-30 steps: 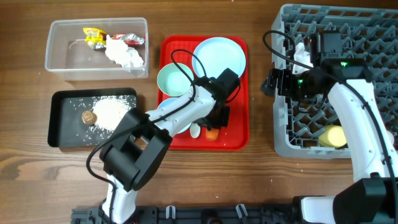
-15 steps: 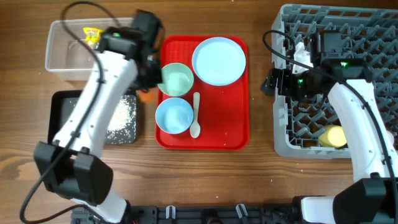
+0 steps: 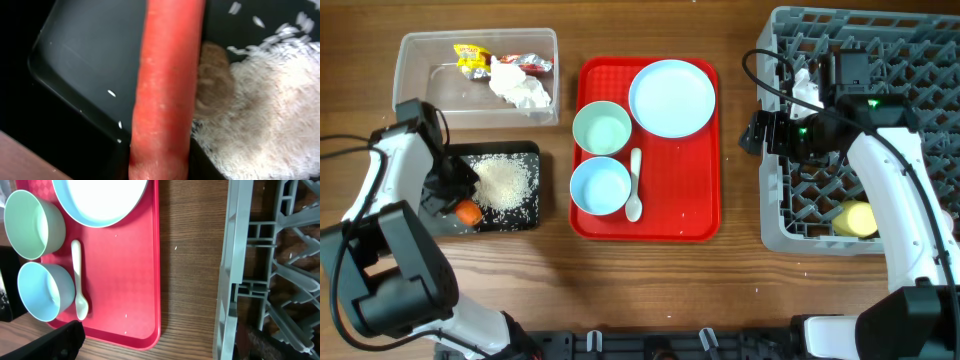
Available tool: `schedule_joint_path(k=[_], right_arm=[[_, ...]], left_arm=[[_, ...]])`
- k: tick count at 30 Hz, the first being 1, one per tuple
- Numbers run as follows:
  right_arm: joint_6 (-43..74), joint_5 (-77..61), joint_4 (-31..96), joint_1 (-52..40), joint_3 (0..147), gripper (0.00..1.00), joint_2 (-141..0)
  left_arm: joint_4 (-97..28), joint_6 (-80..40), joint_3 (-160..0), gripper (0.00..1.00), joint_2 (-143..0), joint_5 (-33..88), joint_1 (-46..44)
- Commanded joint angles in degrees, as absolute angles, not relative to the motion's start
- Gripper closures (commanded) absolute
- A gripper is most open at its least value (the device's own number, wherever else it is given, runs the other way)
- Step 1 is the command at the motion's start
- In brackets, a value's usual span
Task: Sort waste into correct bins and load items into the dishwasher rack
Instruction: 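Place the carrot on the black tray with the left gripper, then grasp the green bowl on the red tray with the right gripper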
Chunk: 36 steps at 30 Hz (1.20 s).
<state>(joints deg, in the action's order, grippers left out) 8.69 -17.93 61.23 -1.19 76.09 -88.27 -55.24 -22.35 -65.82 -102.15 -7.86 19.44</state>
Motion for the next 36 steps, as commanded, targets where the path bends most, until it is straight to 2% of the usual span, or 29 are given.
schedule_joint_path(k=[1,3,5,6,12,16,21,23,25,30,36], right_arm=[[7.6,-17.3,61.3,-1.1,76.2,0.00,-88.2],[7.6,-17.3,61.3,-1.1,76.2,0.00,-88.2],[7.6,-17.3,61.3,-1.1,76.2,0.00,-88.3],[7.5,-17.3,61.3,-1.1,76.2,0.00,-88.3],[6.0,-18.0,60.9,-2.5,76.2,0.01,-88.3],[9.4,-18.0,55.9,-10.9,76.2,0.01,-88.2],[17.3,-17.9,40.6,-20.9,76.2,0.08,-88.5],[20.0,-14.5,31.6,-23.8,76.2,0.09,-89.8],[22.5,-14.6,25.6,-25.1,76.2,0.10,-92.0],[28.7,-14.9,15.3,-29.1,76.2,0.19,-102.1],[36.2,-15.0,11.4,-29.8,76.2,0.42,-113.1]], left_arm=[[-53.2,-23.2,-63.2,0.58,-101.5,-7.3,21.6],[-52.9,-23.2,-63.2,0.45,-101.5,-7.3,21.9],[-53.6,-23.1,-63.3,0.21,-101.3,-7.3,21.9],[-54.4,-23.2,-63.6,0.13,-101.1,-7.1,21.9],[-62.3,-19.7,-73.4,0.06,-93.1,-1.3,20.8],[-63.5,-19.7,-76.9,0.02,-82.0,4.3,16.4],[-63.5,-19.7,-76.9,0.04,-75.2,6.8,2.6],[-63.8,-19.7,-76.9,0.03,-75.8,3.8,-5.0],[-64.0,-19.7,-76.9,0.03,-75.9,2.7,-8.0],[-64.0,-19.9,-76.8,0.00,-76.2,2.7,-10.0],[-63.9,-19.9,-76.8,0.00,-76.3,2.7,-10.0]])
